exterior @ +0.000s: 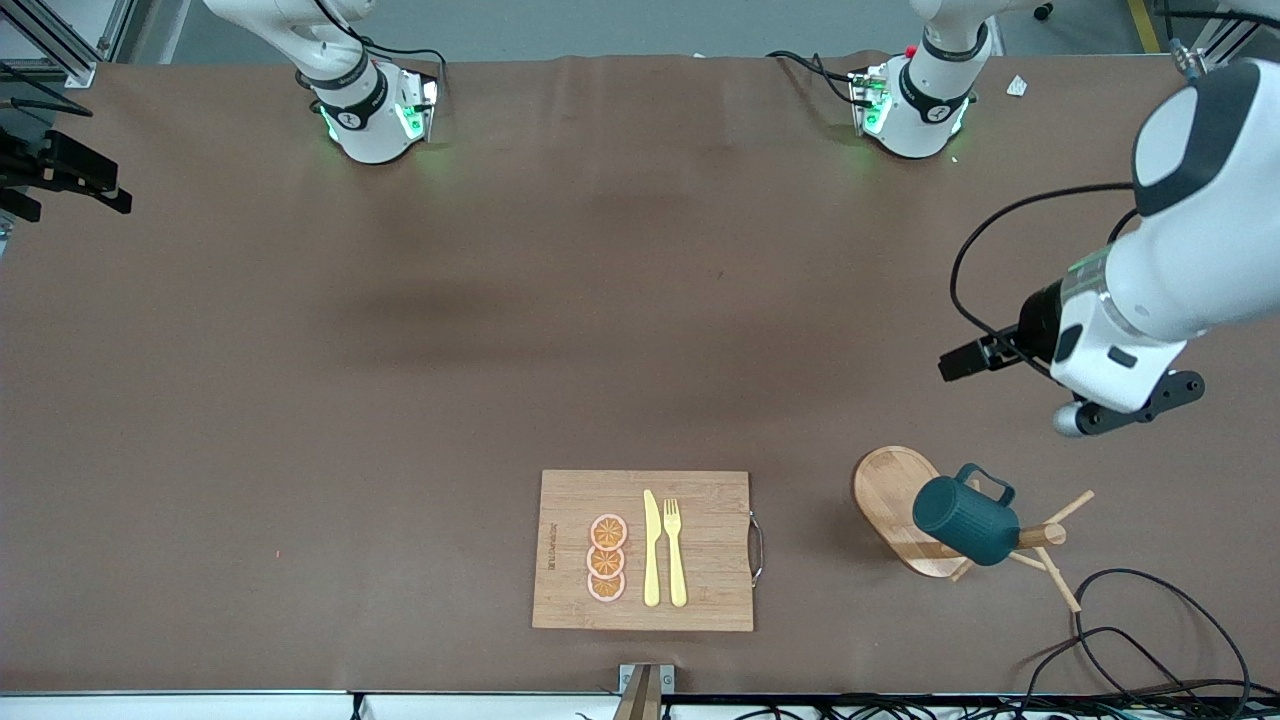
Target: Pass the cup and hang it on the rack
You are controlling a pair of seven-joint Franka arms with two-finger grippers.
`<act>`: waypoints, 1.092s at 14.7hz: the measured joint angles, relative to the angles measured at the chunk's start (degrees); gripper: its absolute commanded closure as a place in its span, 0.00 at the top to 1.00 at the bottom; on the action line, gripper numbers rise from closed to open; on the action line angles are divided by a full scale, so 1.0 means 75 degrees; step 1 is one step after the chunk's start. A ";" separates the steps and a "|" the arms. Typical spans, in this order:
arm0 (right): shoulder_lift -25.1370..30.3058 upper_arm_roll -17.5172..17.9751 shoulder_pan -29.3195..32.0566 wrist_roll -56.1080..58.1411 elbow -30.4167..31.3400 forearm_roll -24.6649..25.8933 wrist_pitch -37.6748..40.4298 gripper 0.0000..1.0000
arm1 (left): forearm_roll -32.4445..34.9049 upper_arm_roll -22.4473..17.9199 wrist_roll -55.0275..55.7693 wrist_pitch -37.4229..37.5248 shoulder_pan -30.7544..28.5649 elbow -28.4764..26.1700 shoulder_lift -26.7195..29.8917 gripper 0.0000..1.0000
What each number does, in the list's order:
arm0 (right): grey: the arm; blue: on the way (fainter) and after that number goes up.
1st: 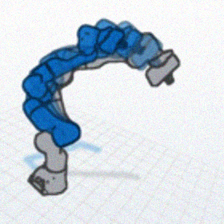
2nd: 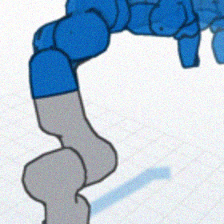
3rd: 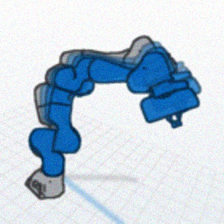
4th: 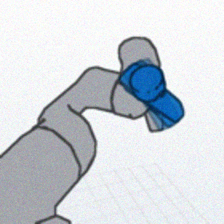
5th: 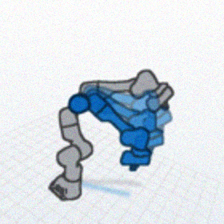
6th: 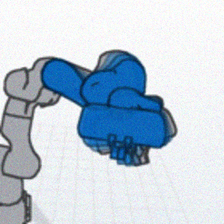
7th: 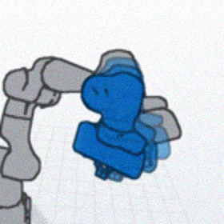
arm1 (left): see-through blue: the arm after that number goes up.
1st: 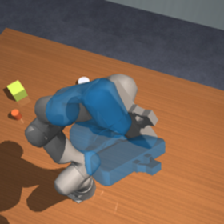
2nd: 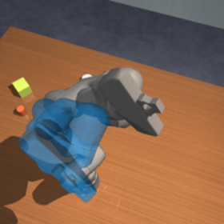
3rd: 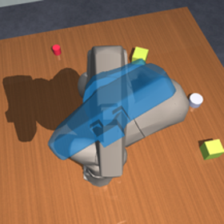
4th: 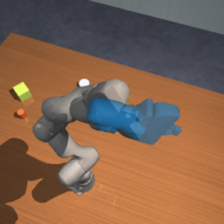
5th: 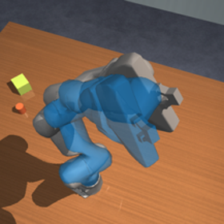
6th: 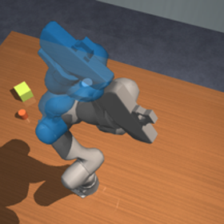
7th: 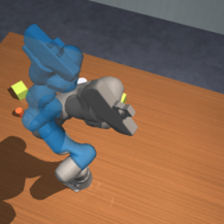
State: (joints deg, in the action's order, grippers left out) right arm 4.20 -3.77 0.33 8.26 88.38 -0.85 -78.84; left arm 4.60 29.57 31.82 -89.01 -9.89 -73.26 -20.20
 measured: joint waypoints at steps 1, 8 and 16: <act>0.0000 0.0001 0.0000 0.0000 0.0000 0.0000 0.0000 1.00 | 0.0016 -0.0433 -0.0381 0.0016 0.0287 -0.0121 0.0266 1.00; 0.0000 0.0001 0.0000 0.0000 0.0000 0.0000 -0.0001 1.00 | 0.0016 -0.1859 -0.1540 0.0054 0.0882 -0.1066 0.1790 1.00; 0.0000 -0.0023 0.0008 -0.0007 -0.0001 0.0000 -0.0001 1.00 | -0.0515 -0.2236 -0.2572 0.0377 0.0775 -0.2129 0.2944 1.00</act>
State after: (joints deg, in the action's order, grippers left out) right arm 4.20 -3.94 0.39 8.20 88.38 -0.85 -78.85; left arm 0.74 12.80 12.53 -86.18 -4.08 -89.23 1.88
